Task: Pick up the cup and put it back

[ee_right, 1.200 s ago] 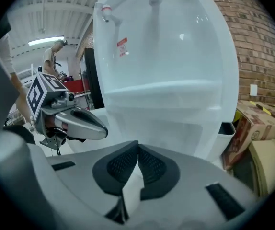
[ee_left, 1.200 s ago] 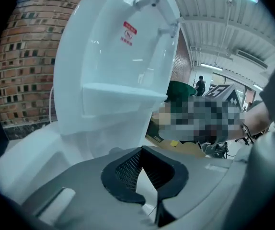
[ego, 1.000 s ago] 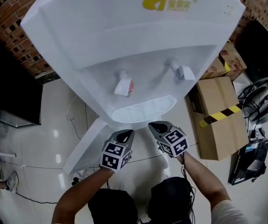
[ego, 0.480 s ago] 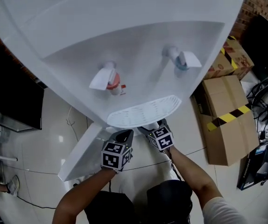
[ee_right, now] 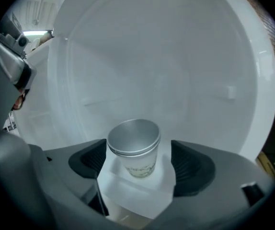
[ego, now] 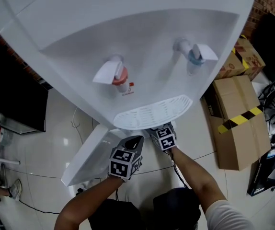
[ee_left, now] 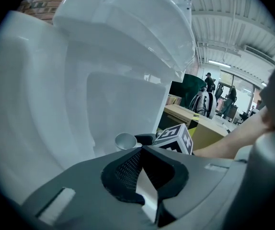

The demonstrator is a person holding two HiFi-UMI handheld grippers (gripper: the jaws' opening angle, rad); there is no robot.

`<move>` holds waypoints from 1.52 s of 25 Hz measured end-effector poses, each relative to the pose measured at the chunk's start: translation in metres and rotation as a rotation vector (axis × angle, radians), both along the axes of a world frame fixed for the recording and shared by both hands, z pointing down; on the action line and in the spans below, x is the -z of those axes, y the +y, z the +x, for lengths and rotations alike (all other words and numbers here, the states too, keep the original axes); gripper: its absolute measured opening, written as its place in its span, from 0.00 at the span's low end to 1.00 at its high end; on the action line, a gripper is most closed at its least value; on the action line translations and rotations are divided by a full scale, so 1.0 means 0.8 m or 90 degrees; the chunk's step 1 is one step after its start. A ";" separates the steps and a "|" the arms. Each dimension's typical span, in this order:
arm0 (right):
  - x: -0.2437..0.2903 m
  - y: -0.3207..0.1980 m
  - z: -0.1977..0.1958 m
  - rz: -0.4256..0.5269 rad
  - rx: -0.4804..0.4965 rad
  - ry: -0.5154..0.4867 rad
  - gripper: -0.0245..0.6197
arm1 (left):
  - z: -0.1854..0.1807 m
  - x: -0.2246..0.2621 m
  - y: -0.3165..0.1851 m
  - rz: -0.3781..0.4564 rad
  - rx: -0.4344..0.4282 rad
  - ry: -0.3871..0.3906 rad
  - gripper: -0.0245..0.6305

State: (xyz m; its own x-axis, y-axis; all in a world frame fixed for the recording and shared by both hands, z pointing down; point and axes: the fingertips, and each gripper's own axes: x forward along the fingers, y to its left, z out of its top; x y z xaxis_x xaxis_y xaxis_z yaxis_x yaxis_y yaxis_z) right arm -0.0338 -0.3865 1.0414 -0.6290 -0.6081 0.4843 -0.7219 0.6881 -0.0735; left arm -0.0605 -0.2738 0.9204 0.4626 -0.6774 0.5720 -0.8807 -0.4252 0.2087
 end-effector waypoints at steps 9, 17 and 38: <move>-0.009 -0.007 -0.007 0.001 -0.013 0.007 0.58 | 0.001 0.004 0.006 -0.001 -0.006 0.010 0.04; 0.005 -0.002 -0.003 0.007 0.000 -0.008 0.55 | 0.002 0.002 0.004 -0.001 -0.005 0.019 0.04; 0.314 0.174 0.075 -0.070 0.034 0.031 0.55 | 0.007 0.216 0.096 -0.039 -0.004 -0.042 0.04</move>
